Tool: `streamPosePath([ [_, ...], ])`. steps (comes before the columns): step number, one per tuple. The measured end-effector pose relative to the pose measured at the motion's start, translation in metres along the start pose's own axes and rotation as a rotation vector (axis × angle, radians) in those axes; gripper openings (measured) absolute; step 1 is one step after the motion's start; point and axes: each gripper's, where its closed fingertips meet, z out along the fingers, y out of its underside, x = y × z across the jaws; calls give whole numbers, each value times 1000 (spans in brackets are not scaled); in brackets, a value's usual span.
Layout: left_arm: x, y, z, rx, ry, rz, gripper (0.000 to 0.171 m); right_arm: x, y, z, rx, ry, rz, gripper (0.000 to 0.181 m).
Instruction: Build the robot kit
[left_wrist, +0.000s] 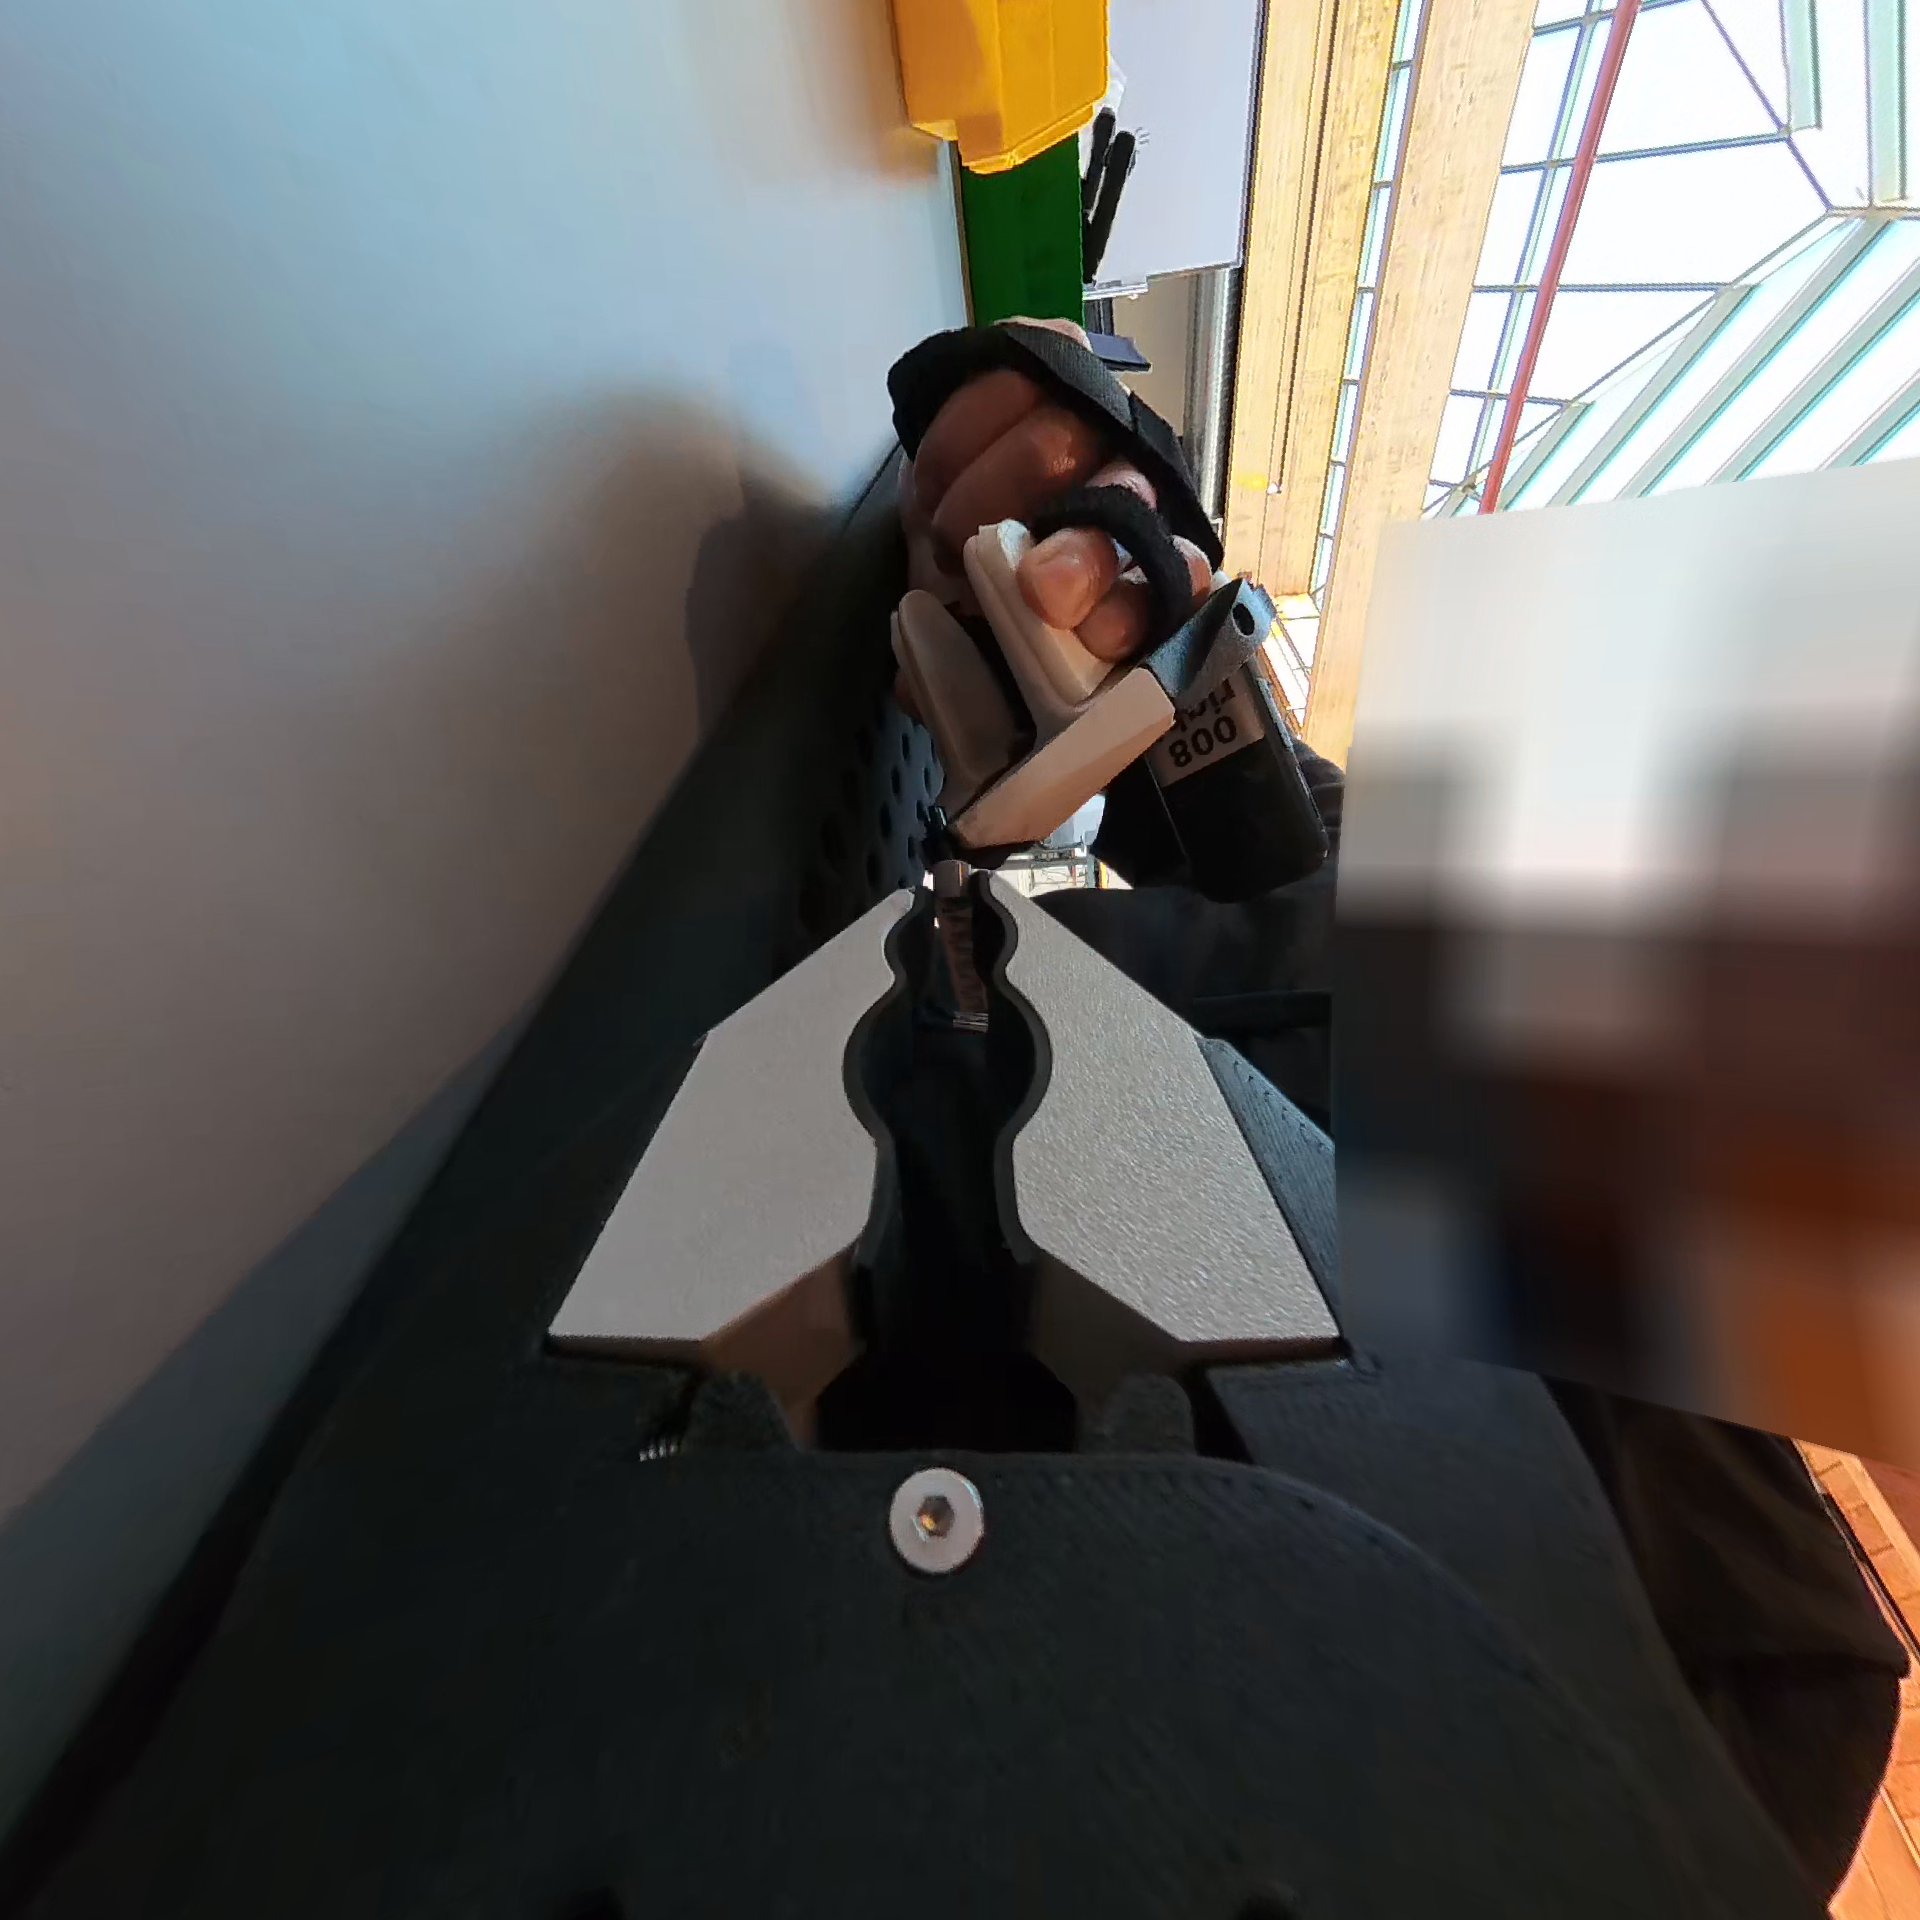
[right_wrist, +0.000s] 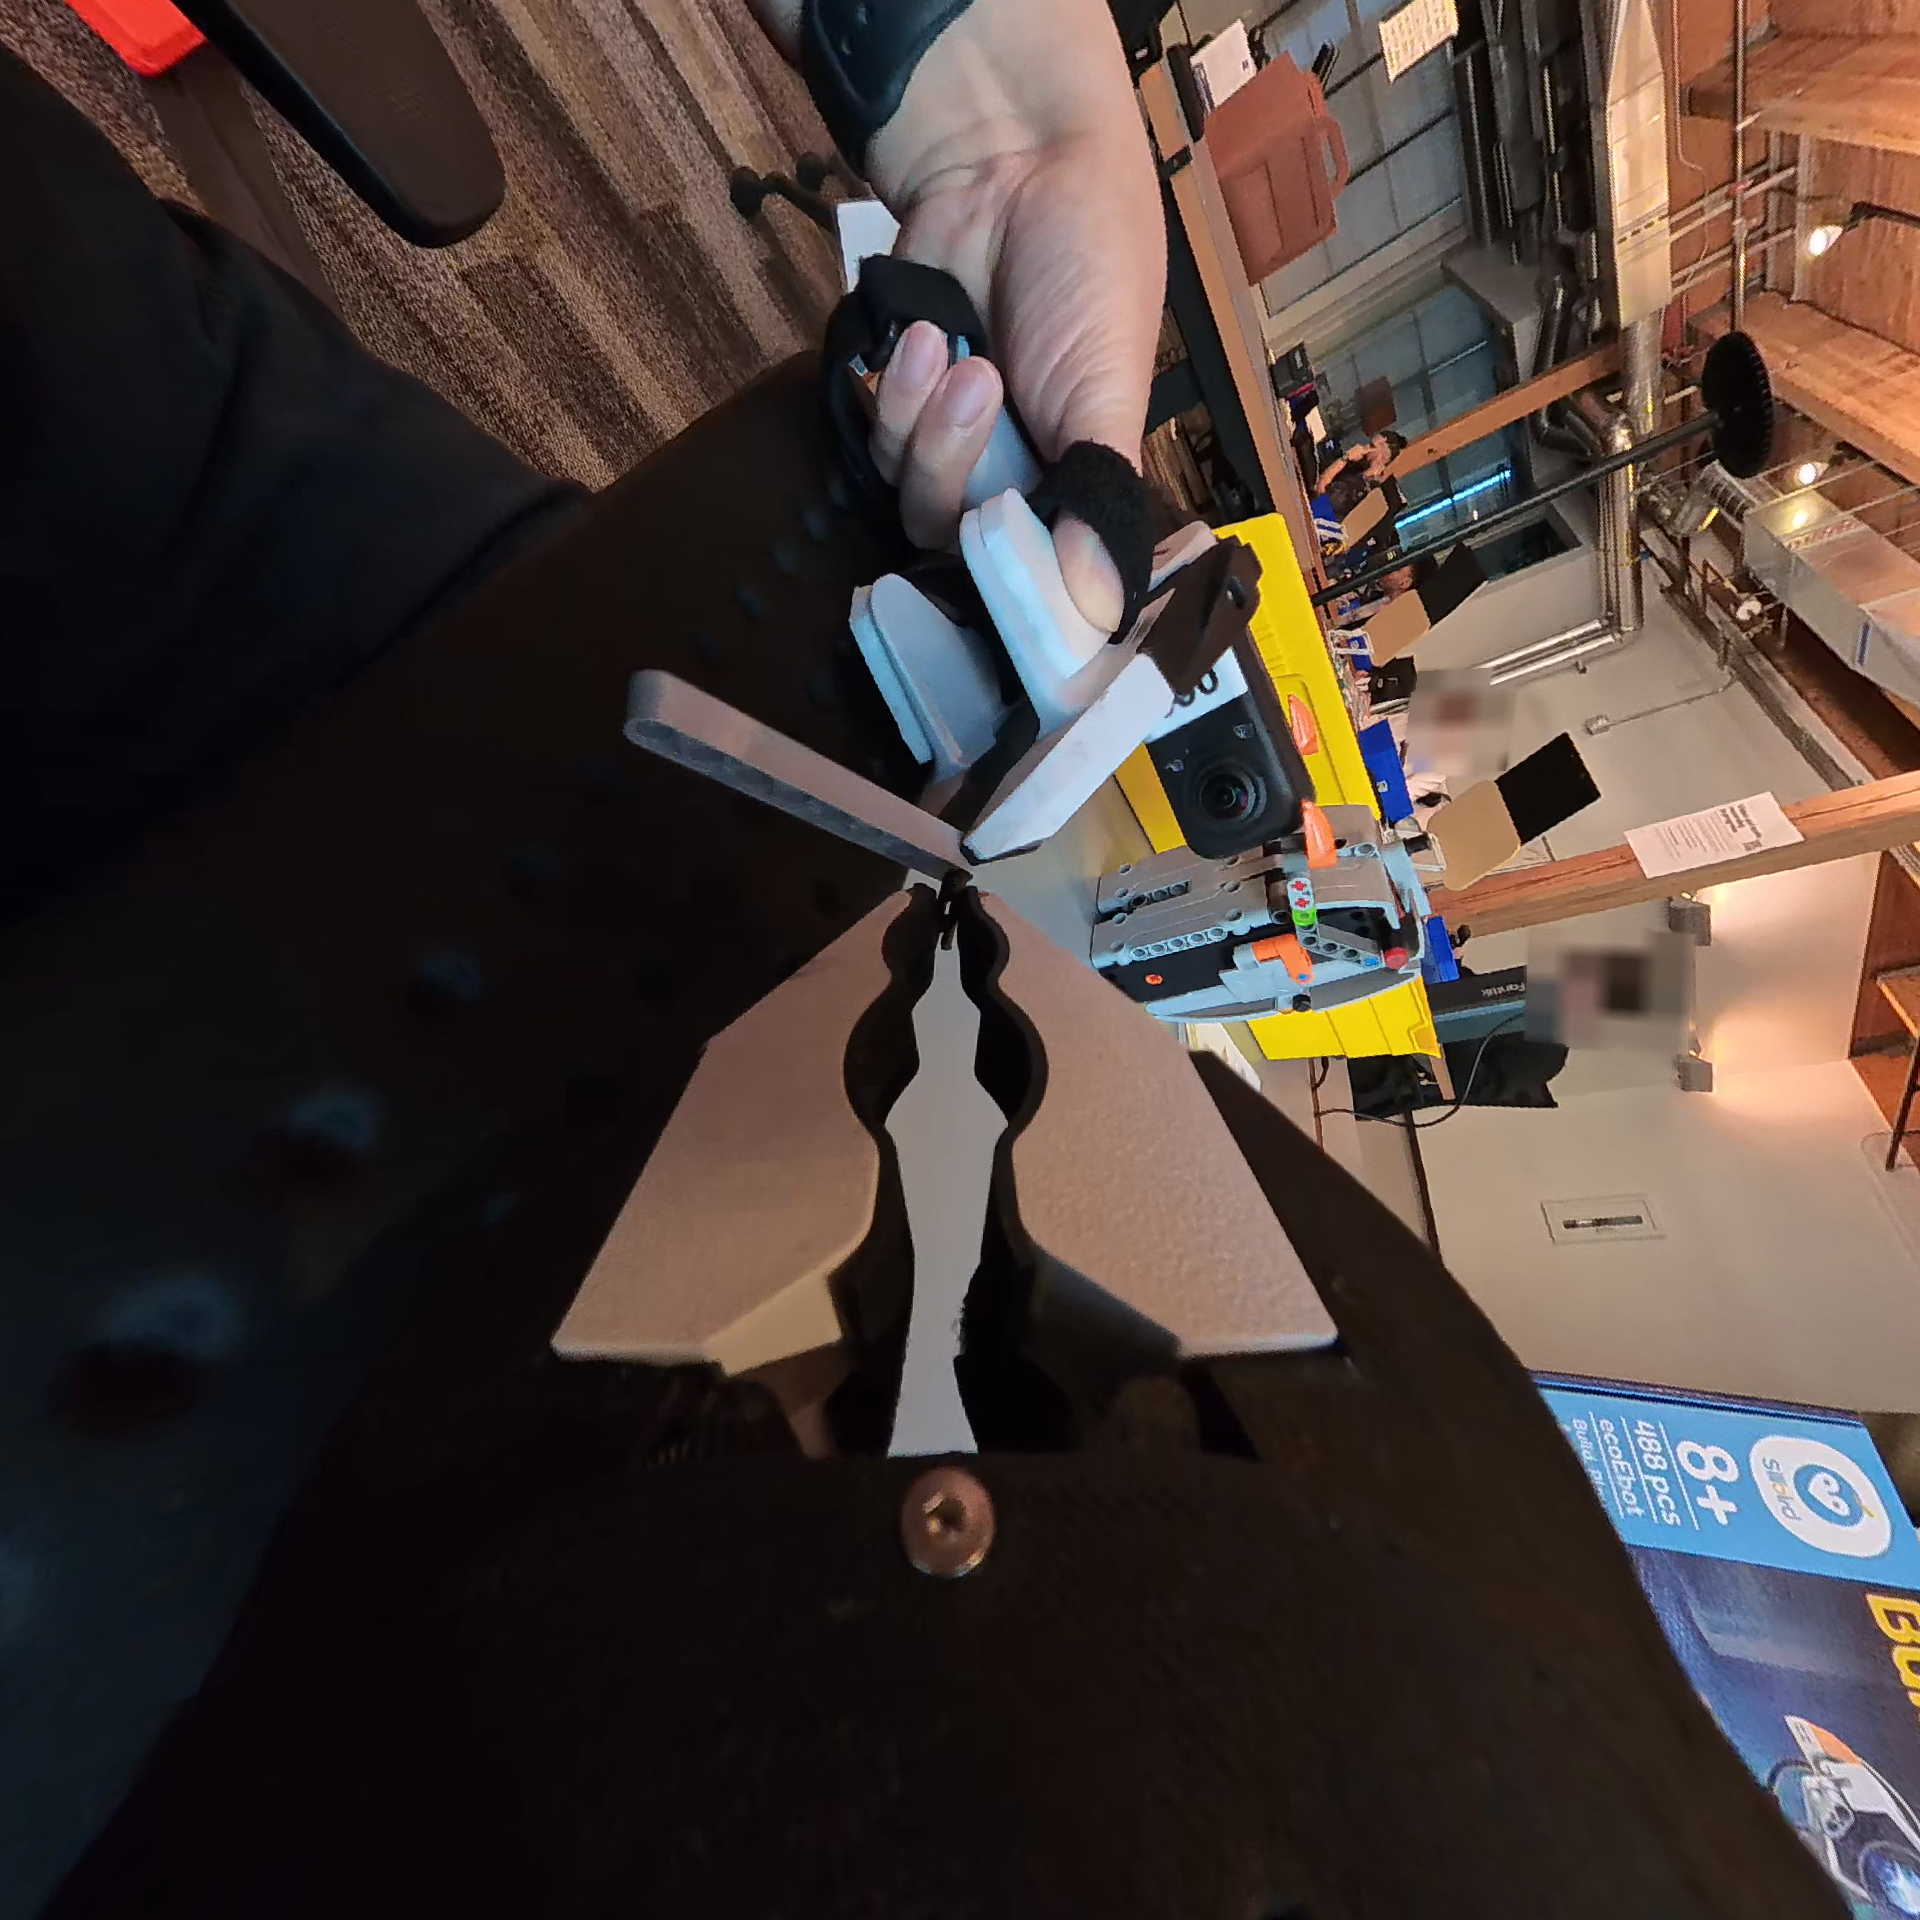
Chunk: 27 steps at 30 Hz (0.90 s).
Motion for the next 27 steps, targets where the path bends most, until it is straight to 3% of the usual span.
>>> streamPosePath([
  [1, 0, 0, 0, -4, -1, 0, 5, 0, 0, 0, 2, -3, -1, 2],
  [5, -4, 2, 2, -32, -23, -4, 5, -3, -2, 2, 20, -16, -35, 2],
  [16, -1, -5, 0, 29, -5, 0, 6, 5, 4, 3, 30, -28, 114, 4],
  [21, -2, -7, 0, 38, -14, 6, 6, 5, 7, 3, 2, -21, 102, 3],
  [27, 10, -19, -4, 155, 42, 82, 14, 26, 13, -4, -44, 90, 159, 3],
])
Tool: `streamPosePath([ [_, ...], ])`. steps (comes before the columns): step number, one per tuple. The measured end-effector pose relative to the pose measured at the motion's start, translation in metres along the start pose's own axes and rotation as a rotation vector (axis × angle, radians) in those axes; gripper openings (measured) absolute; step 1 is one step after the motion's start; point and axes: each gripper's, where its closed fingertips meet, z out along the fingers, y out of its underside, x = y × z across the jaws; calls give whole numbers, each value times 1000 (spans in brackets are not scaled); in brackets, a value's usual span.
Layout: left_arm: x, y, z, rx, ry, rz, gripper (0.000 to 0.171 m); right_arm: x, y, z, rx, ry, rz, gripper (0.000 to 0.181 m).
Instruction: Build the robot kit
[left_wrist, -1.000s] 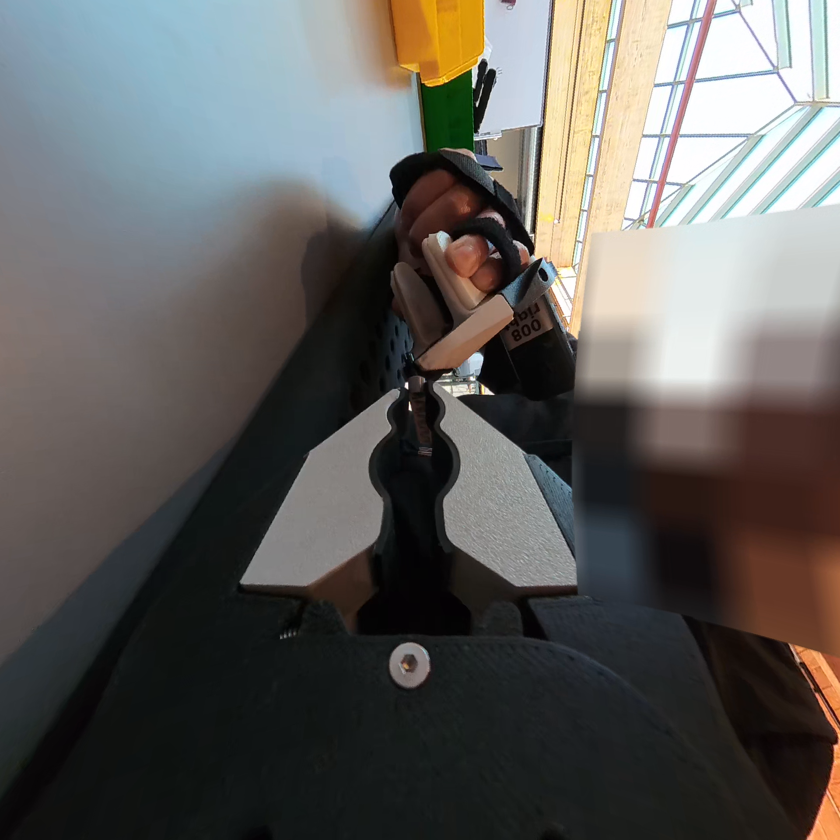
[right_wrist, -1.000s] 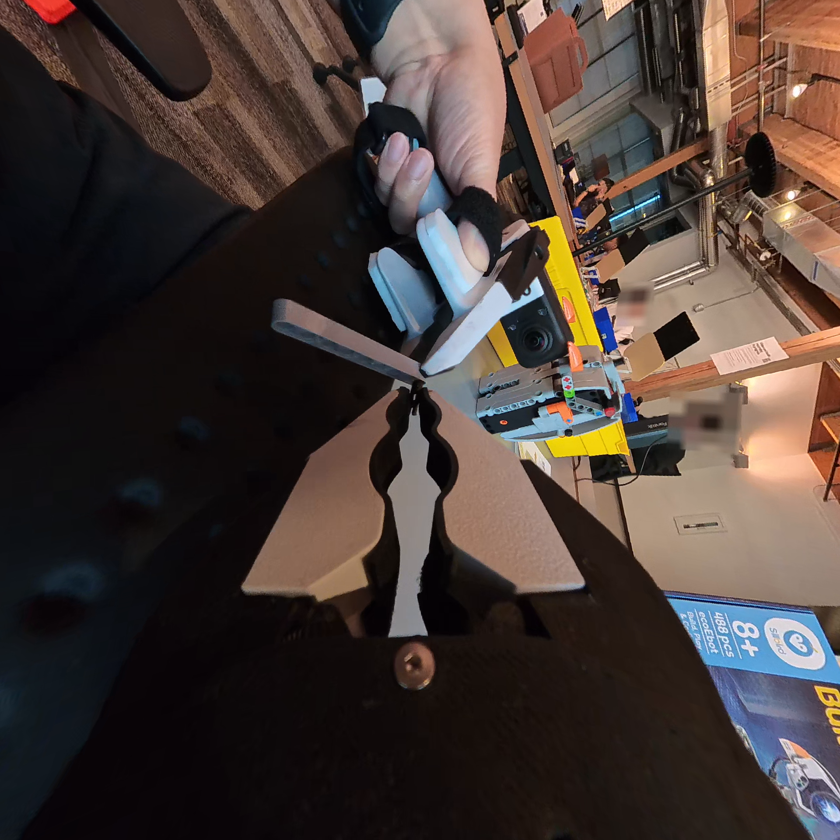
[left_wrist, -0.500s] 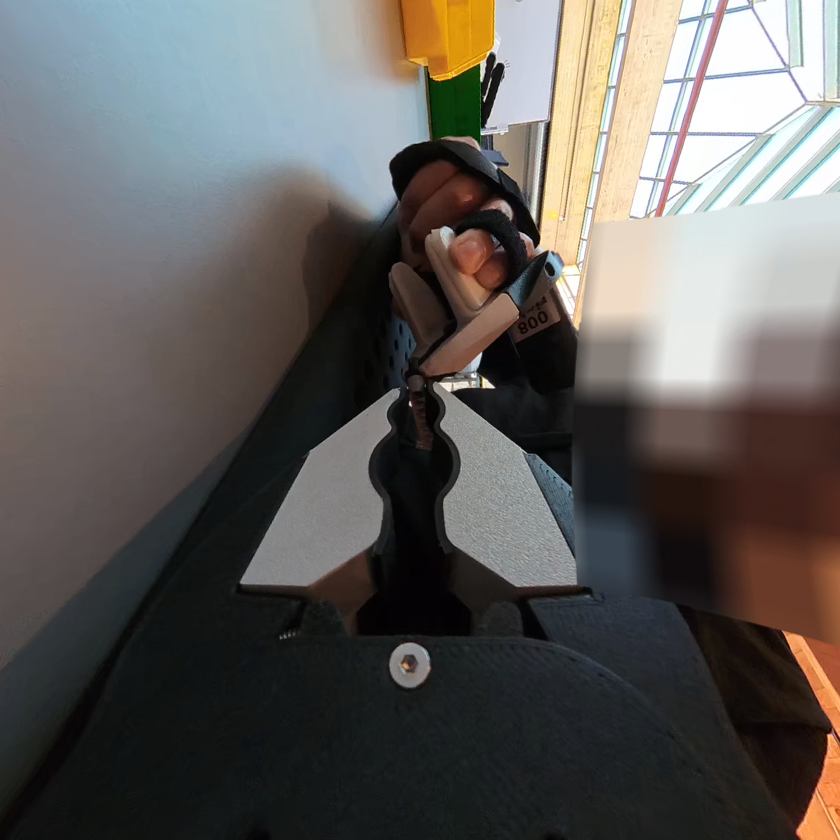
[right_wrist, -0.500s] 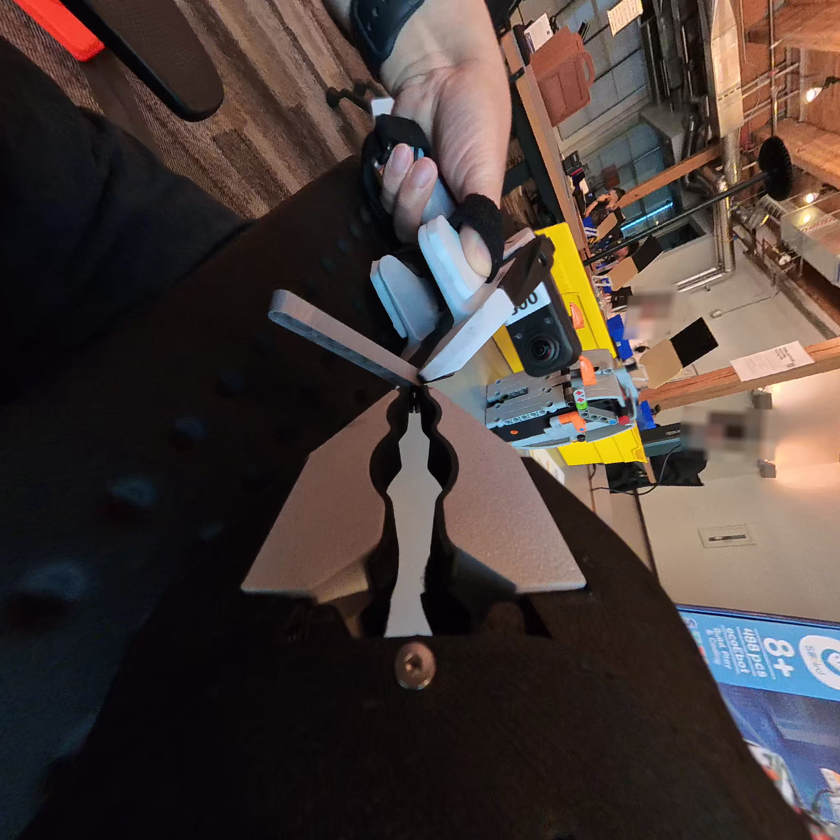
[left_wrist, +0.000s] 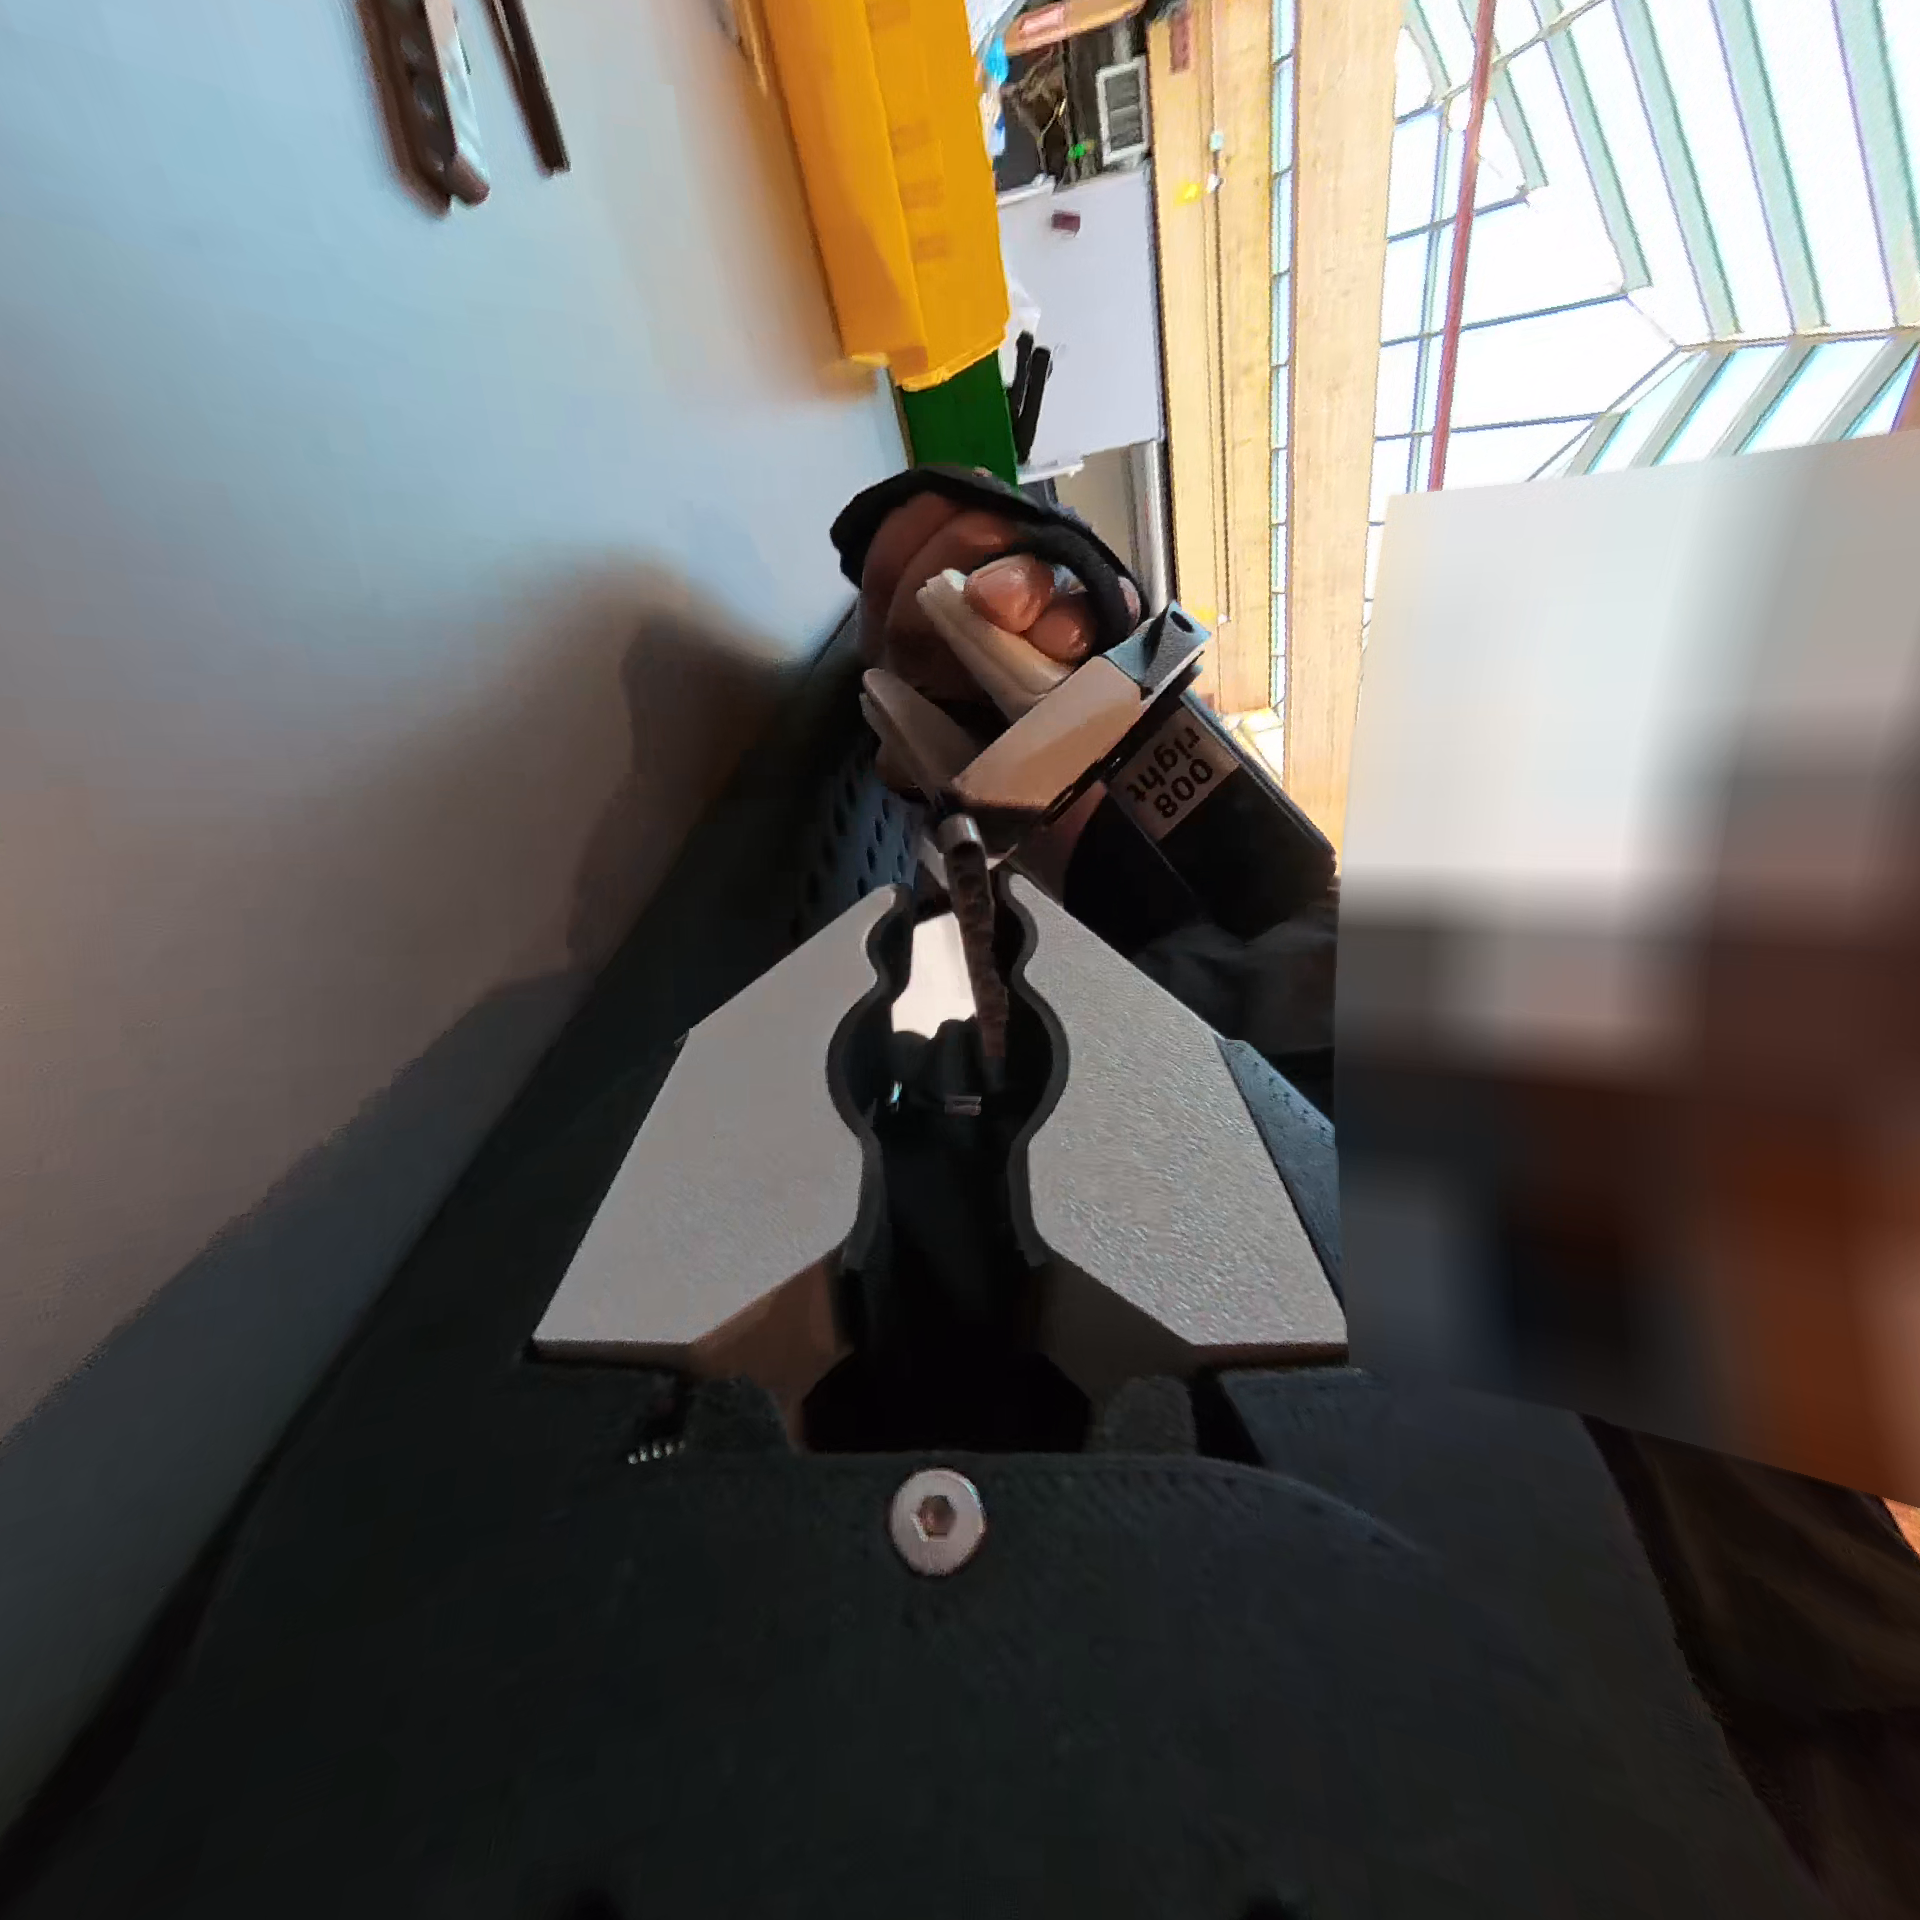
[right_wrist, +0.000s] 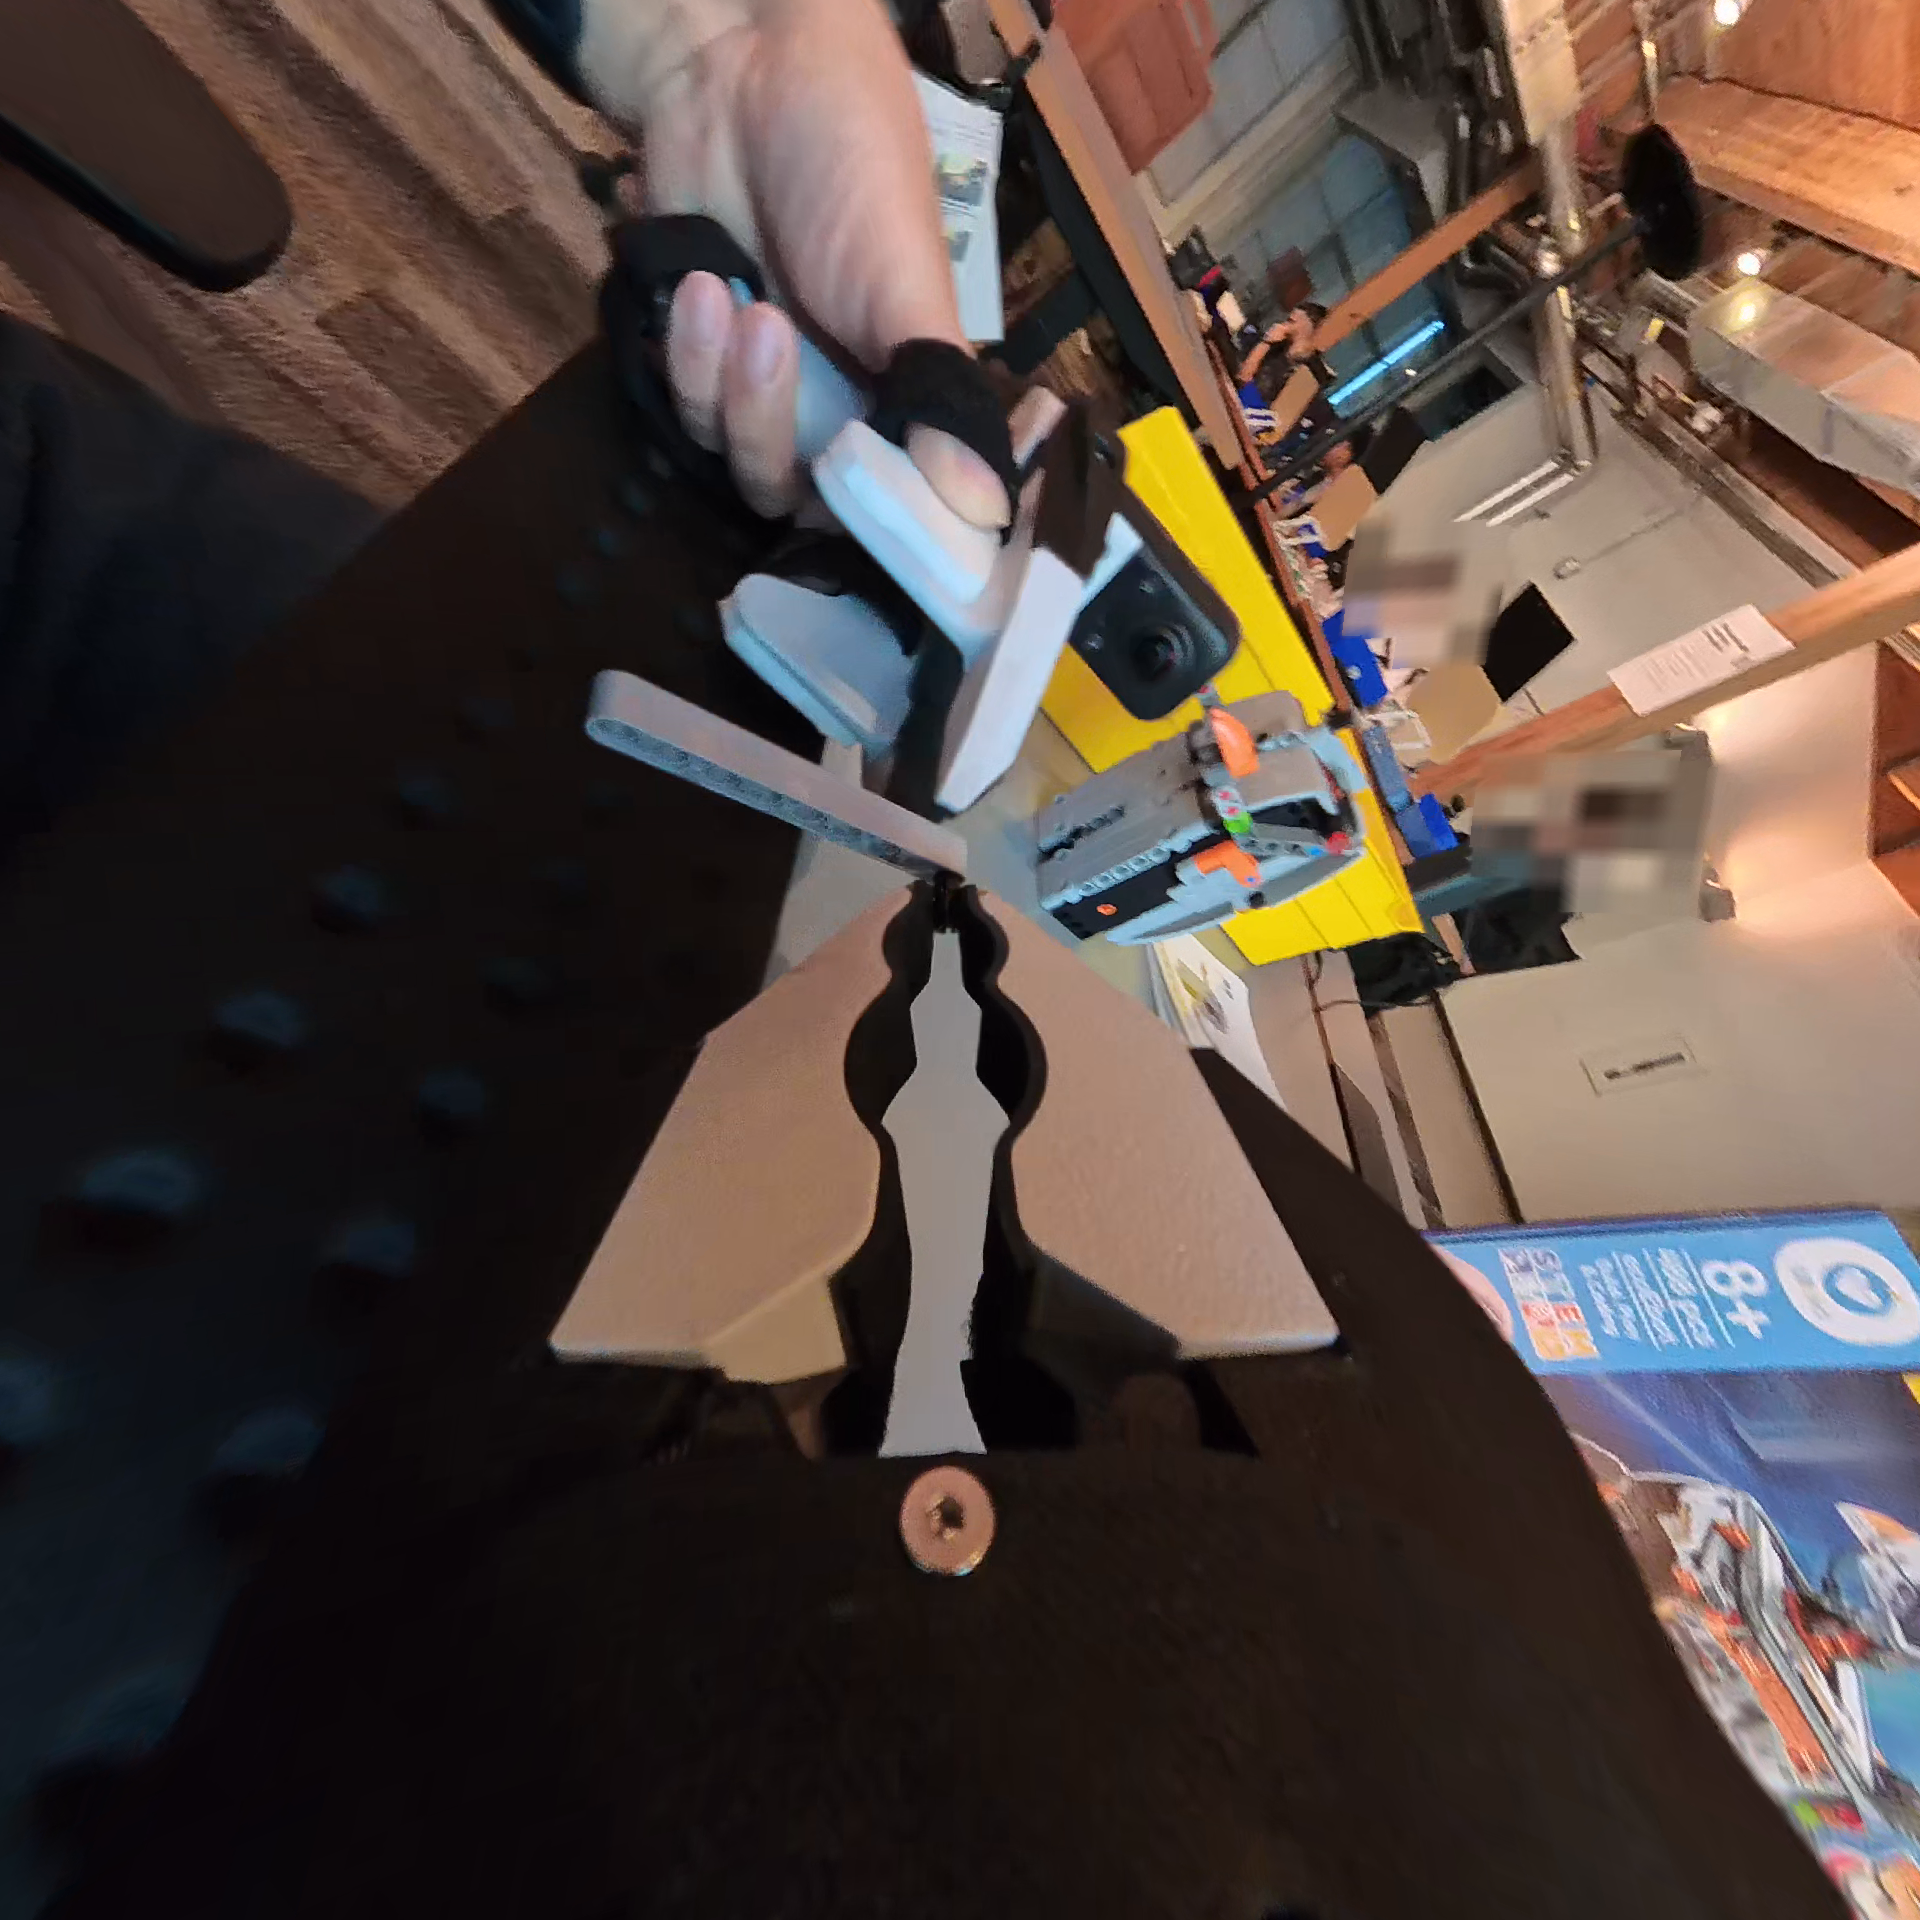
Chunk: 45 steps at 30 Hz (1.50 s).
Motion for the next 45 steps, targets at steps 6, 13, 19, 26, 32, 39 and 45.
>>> streamPosePath([
  [6, 10, -7, 5, 139, 10, 57, 25, 15, 4, -6, -61, 106, -9, 3],
  [13, 0, 0, 17, 107, -229, 218, 6, 10, 8, -5, -103, 115, -67, 3],
  [19, -4, 9, 13, -48, -527, 387, 6, -2, 15, -6, -89, 33, -182, 34],
  [26, 0, 28, 14, -293, -534, 431, 6, -10, 2, -12, -43, -220, -418, 38],
  [32, -1, 27, 18, -379, -487, 420, 6, -15, -3, -17, -59, -424, -609, 33],
  [39, 2, 27, 25, -419, -431, 380, 6, -15, 0, -20, -104, -516, -656, 26],
  [45, 1, 27, 25, -440, -402, 348, 6, -21, 0, -23, -127, -582, -562, 18],
])
